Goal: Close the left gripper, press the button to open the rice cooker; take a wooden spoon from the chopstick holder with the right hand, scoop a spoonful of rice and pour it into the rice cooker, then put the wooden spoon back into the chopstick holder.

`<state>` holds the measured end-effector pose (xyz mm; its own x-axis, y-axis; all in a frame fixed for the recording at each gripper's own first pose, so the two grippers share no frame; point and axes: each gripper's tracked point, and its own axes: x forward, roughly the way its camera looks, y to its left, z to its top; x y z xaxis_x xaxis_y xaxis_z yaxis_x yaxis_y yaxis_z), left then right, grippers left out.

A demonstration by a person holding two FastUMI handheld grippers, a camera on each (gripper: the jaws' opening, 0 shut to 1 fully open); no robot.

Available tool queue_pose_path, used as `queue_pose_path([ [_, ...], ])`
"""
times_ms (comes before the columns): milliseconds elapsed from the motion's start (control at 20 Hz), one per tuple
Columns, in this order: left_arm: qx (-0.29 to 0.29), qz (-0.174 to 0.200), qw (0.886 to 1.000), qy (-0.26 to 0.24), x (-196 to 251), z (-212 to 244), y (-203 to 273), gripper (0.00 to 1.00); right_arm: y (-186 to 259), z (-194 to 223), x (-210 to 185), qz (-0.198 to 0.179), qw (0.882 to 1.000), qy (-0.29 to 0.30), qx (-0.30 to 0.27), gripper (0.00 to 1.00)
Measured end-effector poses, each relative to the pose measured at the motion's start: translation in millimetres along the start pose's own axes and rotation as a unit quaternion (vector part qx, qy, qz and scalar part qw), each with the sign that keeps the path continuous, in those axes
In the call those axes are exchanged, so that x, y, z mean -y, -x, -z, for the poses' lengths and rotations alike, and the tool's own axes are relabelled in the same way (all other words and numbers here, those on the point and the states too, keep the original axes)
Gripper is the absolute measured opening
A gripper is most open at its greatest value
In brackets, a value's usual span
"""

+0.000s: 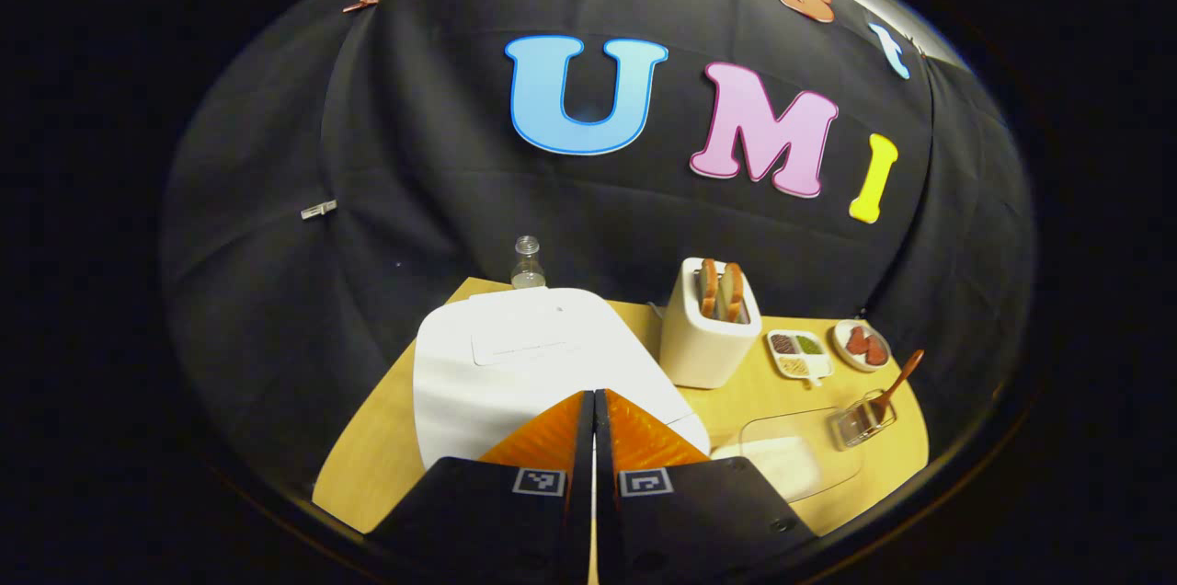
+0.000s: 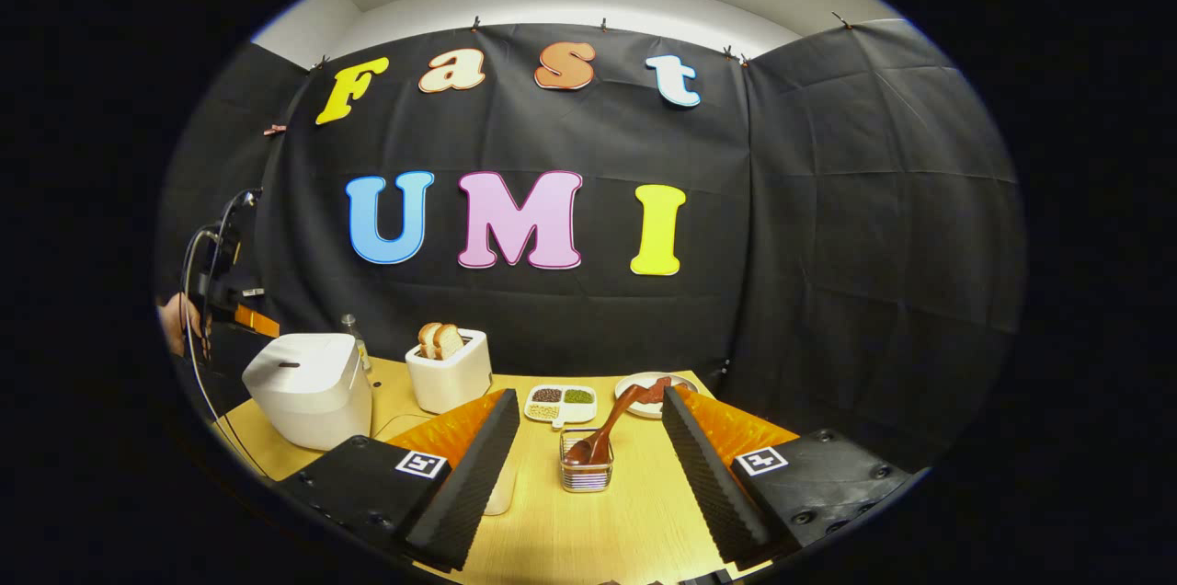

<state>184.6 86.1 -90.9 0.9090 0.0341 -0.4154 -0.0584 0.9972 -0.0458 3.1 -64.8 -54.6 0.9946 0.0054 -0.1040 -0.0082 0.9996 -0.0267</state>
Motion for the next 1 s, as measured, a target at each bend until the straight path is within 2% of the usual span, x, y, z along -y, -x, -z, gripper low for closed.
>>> queue_pose_path([
  [150,-0.010,0.017,0.999,0.039,-2,12,-21,0.06,2,3,15,0.018,1.000,-0.004,-0.004,0.98],
  [250,-0.017,0.004,0.999,0.046,-9,20,-28,0.06,2,7,19,0.025,1.000,-0.011,-0.011,0.98],
  [400,-0.027,0.009,0.998,0.053,-9,30,-35,0.06,4,14,21,0.028,0.999,-0.014,-0.019,0.98],
  [700,-0.031,0.004,0.998,0.058,-10,39,-35,0.06,5,19,18,0.022,0.999,-0.018,-0.024,0.98],
  [750,-0.031,0.004,0.998,0.059,-10,39,-35,0.10,5,19,16,0.019,0.999,-0.019,-0.025,0.98],
  [800,-0.033,0.004,0.998,0.059,-10,41,-38,0.07,5,20,15,0.017,0.999,-0.020,-0.026,0.98],
  [1000,-0.041,-0.001,0.998,0.054,-11,42,-37,0.07,8,24,11,0.005,0.999,-0.022,-0.030,0.98],
])
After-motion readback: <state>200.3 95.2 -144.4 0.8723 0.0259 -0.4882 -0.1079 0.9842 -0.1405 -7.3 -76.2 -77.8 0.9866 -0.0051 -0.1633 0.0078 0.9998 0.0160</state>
